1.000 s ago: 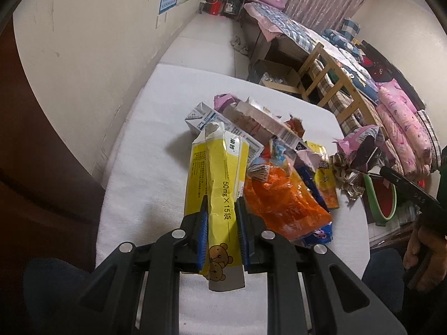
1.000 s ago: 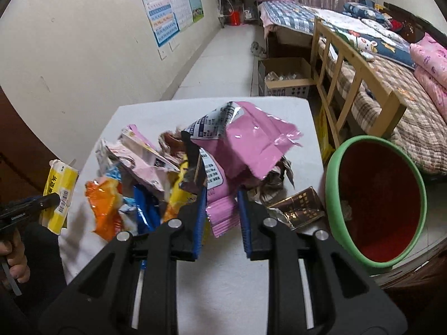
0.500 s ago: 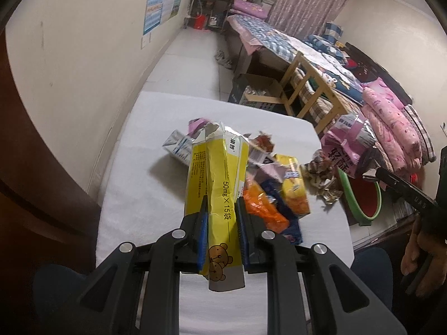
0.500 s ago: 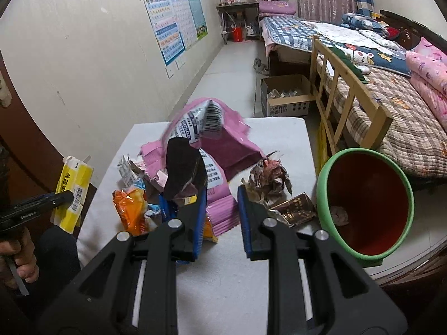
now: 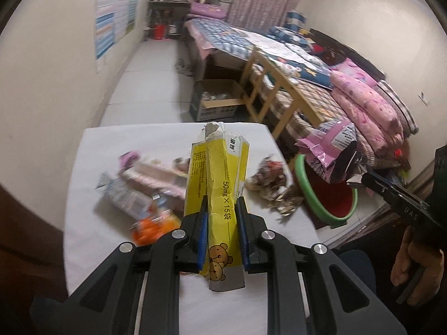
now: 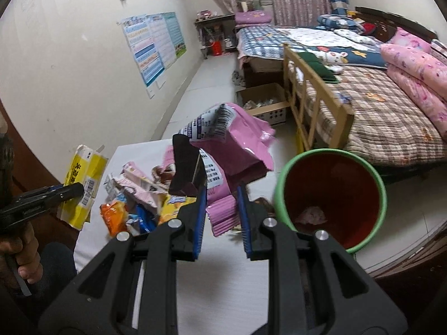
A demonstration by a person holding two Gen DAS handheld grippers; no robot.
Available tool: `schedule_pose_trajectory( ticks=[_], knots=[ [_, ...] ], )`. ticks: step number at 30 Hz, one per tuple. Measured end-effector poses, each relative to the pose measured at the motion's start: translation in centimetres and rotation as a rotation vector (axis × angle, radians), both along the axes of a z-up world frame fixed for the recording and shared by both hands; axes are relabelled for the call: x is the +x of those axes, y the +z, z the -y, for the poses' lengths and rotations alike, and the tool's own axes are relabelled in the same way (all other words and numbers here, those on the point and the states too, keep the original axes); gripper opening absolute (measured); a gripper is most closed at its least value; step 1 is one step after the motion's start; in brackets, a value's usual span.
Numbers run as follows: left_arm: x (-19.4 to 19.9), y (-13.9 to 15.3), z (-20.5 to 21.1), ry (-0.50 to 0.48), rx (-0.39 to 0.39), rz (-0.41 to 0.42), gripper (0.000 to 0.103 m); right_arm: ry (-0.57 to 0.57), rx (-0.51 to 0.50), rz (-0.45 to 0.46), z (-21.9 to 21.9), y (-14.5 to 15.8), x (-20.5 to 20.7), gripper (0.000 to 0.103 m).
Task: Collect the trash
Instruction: 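Lift and carry the pink bag and yellow box over the green bin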
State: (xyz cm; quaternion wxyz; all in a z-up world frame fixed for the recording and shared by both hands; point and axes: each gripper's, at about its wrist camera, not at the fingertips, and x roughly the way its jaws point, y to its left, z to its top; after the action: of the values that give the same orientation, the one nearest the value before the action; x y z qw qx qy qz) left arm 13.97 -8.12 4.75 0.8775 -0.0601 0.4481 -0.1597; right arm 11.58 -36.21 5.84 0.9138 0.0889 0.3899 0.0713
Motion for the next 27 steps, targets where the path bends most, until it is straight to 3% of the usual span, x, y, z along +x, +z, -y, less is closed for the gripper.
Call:
schedule_pose_trajectory(
  ticks=[17,27],
  knots=[
    [4.0,1.7,16.2,-0.24,-0.025,0.007,0.016,-0.176,-0.028,-0.001,11.4,1.0,-0.8,0.022],
    [6.8,0.2,23.9,-0.332,-0.025,-0.024,0.016,-0.226,-0.021,-0.039,15.8,-1.1,0.1,0.022]
  ],
)
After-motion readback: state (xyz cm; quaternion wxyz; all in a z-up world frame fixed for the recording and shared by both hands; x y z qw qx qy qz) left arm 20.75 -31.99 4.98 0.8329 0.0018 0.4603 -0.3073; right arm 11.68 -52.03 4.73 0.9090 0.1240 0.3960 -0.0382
